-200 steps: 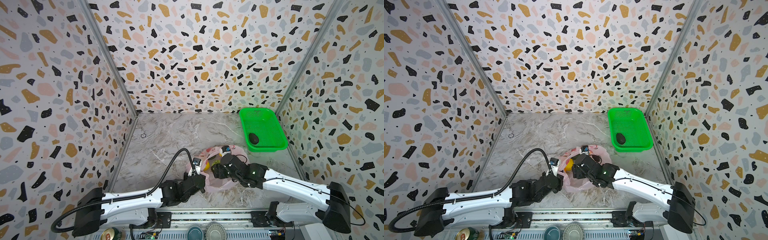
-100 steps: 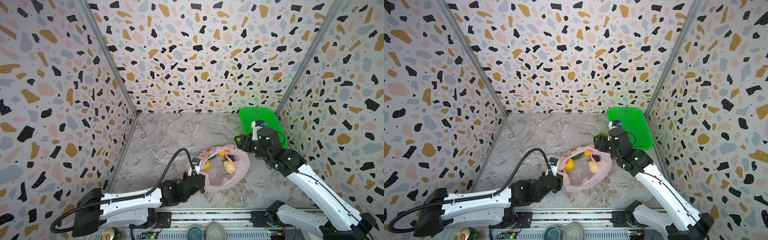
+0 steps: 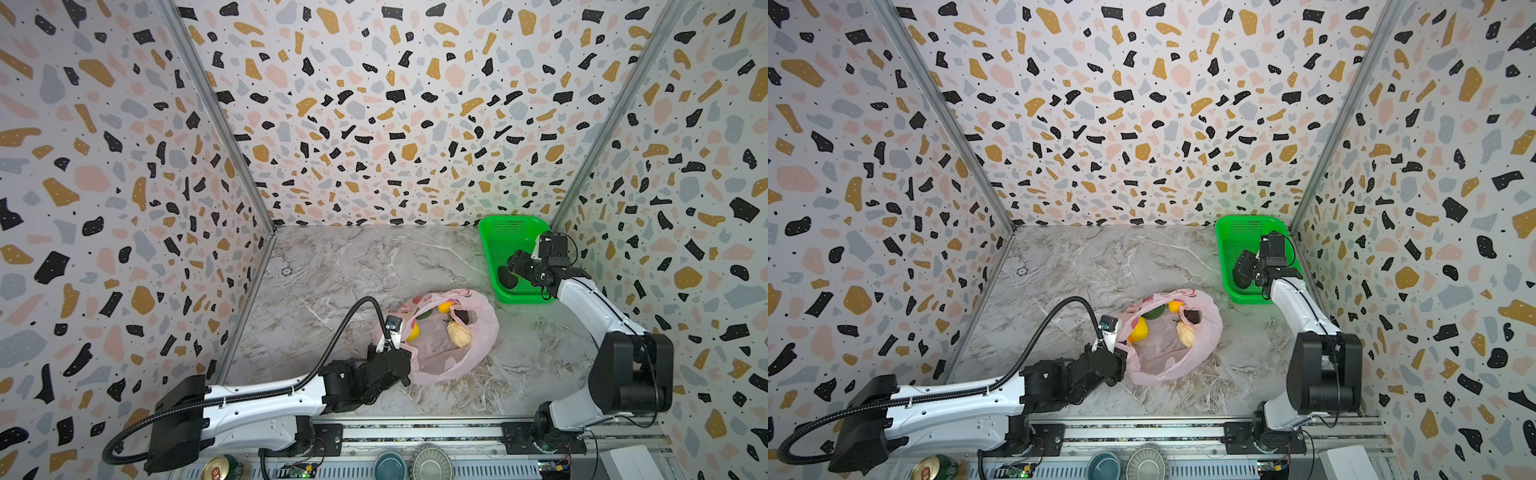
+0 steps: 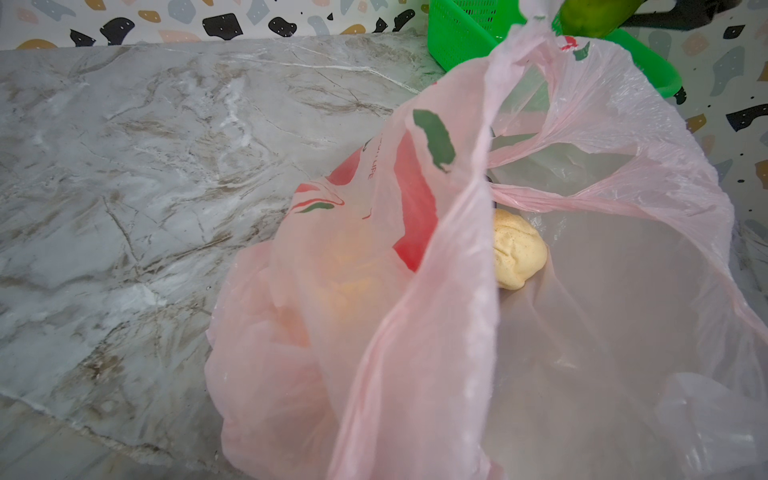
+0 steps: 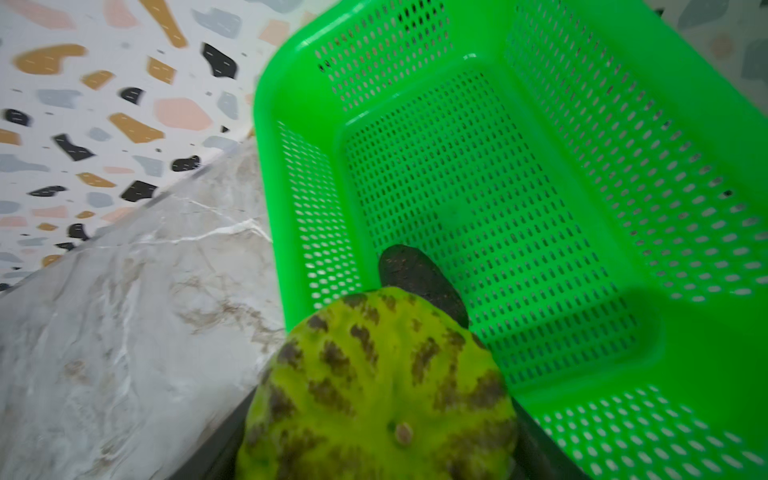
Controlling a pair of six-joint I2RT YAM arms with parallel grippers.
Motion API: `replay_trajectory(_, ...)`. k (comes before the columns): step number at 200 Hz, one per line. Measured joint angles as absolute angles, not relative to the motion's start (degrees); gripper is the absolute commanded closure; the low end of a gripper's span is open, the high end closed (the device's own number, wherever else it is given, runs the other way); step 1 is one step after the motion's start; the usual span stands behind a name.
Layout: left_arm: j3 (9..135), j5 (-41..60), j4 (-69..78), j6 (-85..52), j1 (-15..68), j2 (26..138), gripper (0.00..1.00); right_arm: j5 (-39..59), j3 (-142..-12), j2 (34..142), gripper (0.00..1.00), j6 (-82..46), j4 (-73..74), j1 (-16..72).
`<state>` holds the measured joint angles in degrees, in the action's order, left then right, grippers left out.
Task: Untie the knot of the plastic bag and take out the fruit
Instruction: 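Lower the green fruit into the green basket and release it, then move the right gripper back to the pink bag mouth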
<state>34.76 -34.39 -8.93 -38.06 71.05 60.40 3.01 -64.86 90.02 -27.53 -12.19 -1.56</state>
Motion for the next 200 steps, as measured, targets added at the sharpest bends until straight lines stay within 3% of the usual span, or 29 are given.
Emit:
replay_trajectory(35, 34.74, -34.63, -8.93, -38.04, 71.05, 59.68, 1.00, 1.63, -69.01, 99.07, 0.31, -25.69, -10.76, -5.13)
replay_trajectory(63, 34.74, -34.81, -8.95, -38.06, 71.05, 59.64, 1.00, 0.19, -72.88, 101.89, 0.14, -24.12, -11.20, -6.13)
replay_trajectory(82, 34.74, -34.87, -8.95, -38.09, 71.05, 59.61, 1.00, -0.34, -75.94, 103.28, 0.09, -23.29, -12.23, -6.15)
replay_trajectory(145, 34.74, -35.07, -8.97, -38.11, 71.05, 59.35, 1.00, 1.72, -77.08, 102.30, 0.08, -21.32, -16.43, -5.78)
replay_trajectory(200, 34.74, -35.05, -8.95, -38.11, 71.05, 59.35, 1.00, 10.13, -71.59, 87.20, 0.11, -20.51, -19.92, -1.34)
